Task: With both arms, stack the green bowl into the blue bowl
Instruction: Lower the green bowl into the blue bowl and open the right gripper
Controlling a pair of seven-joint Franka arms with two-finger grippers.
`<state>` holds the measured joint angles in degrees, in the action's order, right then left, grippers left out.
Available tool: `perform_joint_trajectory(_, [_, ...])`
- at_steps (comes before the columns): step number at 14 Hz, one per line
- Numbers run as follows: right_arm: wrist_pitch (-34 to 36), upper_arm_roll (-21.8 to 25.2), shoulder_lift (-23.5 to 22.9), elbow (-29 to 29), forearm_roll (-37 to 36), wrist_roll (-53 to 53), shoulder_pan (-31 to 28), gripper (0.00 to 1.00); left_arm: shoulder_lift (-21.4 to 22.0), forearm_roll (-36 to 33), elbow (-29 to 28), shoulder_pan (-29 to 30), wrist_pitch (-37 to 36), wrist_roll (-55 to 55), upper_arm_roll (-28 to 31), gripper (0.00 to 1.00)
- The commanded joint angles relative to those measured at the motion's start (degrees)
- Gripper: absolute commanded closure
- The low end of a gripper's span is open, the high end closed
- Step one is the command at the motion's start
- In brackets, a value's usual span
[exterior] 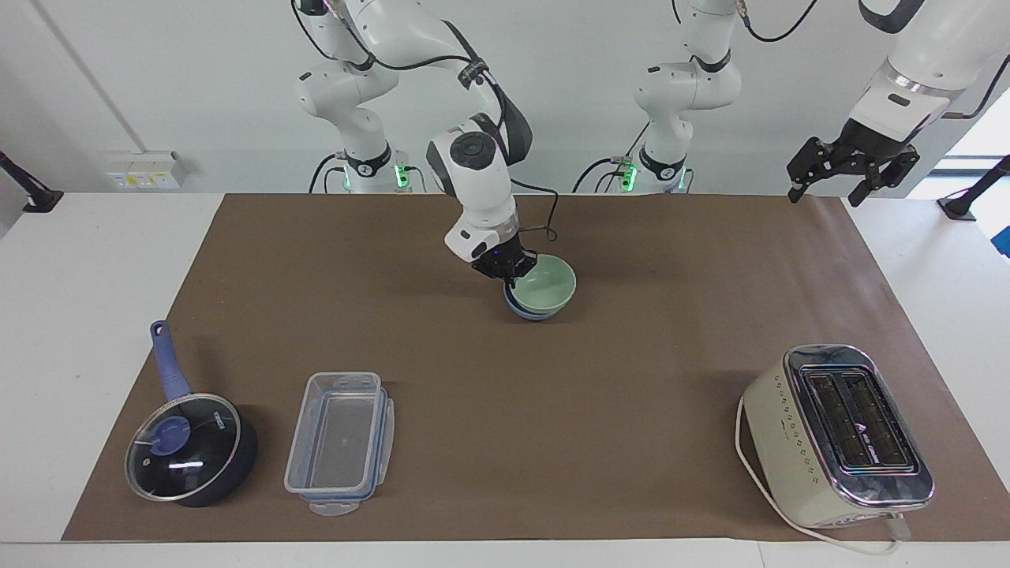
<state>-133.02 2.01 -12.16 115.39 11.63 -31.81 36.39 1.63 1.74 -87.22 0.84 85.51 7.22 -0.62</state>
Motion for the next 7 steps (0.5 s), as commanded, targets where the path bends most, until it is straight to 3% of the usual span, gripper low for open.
perform_joint_trajectory(1, [-0.9, -0.3, 0.6, 1.8, 0.3, 0.1, -0.3, 1.00, -0.1, -1.0, 0.6, -0.4, -1.3, -0.1, 0.1, 0.00])
perform_joint_trajectory(7, [-0.8, -0.3, 1.3, 3.0, 0.3, 0.7, -0.4, 1.00, -0.1, -1.0, 0.6, -0.3, -1.4, 0.1, 0.1, 0.00])
